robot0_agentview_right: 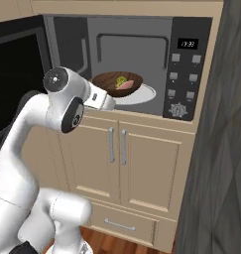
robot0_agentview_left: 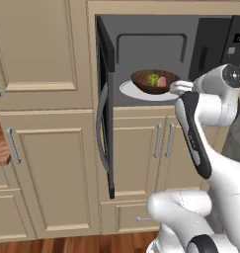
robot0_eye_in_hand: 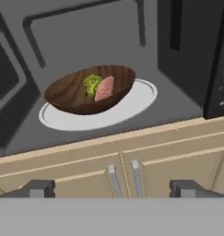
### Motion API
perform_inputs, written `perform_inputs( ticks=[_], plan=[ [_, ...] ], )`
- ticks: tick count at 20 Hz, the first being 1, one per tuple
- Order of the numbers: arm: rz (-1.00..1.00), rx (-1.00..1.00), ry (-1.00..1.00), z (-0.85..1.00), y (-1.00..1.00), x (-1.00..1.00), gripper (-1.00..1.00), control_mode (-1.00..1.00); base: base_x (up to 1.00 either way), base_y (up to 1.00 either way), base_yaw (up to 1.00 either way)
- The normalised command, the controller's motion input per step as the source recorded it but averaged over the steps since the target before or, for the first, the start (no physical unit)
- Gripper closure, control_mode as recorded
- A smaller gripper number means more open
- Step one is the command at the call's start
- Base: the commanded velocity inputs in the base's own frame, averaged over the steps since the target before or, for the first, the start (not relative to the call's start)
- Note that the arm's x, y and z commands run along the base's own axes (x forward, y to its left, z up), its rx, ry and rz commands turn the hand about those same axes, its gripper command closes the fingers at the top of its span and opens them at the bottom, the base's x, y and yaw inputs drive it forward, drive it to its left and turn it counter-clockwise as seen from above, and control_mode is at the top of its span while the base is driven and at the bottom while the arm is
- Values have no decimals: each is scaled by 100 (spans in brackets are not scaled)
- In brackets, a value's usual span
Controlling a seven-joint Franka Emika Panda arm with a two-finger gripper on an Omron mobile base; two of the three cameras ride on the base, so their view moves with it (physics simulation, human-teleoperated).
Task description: Place the bowl containing the steak and broccoli in the microwave. Close the microwave door and press the start button to microwave the meal.
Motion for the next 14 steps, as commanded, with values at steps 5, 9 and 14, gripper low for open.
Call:
perform_inputs(
  ticks=[5, 9, 14],
  plan=[
    [11, -30, -22, 31, 51, -100, -100, -100, 0, 0, 0],
    [4, -34, 0, 49, 41, -100, -100, -100, 0, 0, 0],
    [1, -29, -4, 62, 16, -100, -100, -100, 0, 0, 0]
  ],
)
